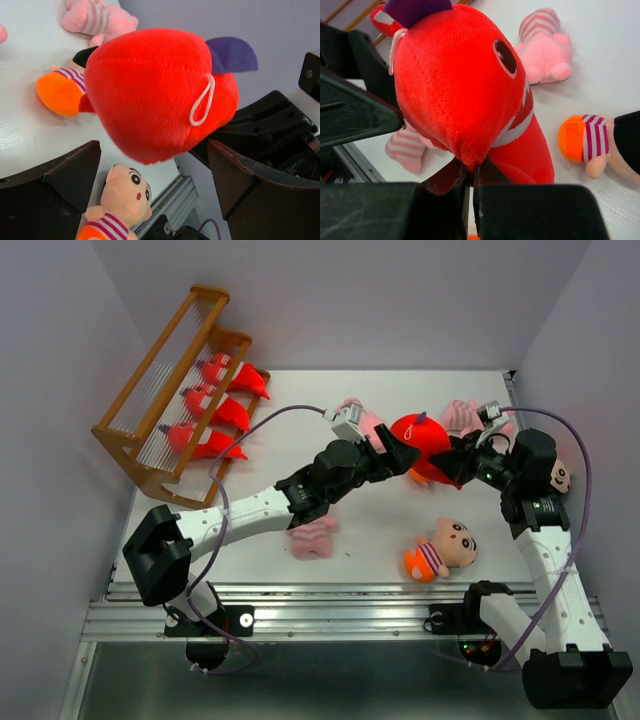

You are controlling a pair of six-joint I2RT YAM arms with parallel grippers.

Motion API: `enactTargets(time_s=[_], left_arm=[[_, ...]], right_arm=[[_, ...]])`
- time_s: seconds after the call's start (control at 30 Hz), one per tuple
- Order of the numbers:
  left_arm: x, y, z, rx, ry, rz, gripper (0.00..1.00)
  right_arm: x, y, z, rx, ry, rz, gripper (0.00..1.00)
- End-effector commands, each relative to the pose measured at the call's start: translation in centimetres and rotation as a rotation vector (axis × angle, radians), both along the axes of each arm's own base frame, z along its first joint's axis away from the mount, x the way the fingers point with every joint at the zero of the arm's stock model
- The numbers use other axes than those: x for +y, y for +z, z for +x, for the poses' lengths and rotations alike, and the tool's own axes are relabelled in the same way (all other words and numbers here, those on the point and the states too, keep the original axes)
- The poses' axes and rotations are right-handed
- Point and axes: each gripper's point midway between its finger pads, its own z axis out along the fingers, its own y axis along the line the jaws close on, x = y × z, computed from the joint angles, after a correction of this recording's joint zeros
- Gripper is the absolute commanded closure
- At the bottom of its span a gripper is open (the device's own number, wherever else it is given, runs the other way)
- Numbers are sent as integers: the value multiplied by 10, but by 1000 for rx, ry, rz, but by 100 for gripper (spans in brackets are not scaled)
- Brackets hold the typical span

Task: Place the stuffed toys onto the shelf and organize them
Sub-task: Pass the stuffed toy from the right arm to the left

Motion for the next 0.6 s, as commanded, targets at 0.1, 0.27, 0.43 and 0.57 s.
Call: enactTargets(time_s=[0.1,0.27,0.43,0.57], left_arm=[[-26,29,4,-74,-37,-29,5],[-29,21,8,-113,-46,8,60],[-21,18,10,-170,-40,48,100],[-6,10,10,-222,-67,70,100]], right_arm=[[17,5,-38,-68,173,-26,96],[22,-2,-48,-74,241,-38,93],[23,-5,-50,-77,265,-50,85],[24,-4,-55,-95,297,-73,31]])
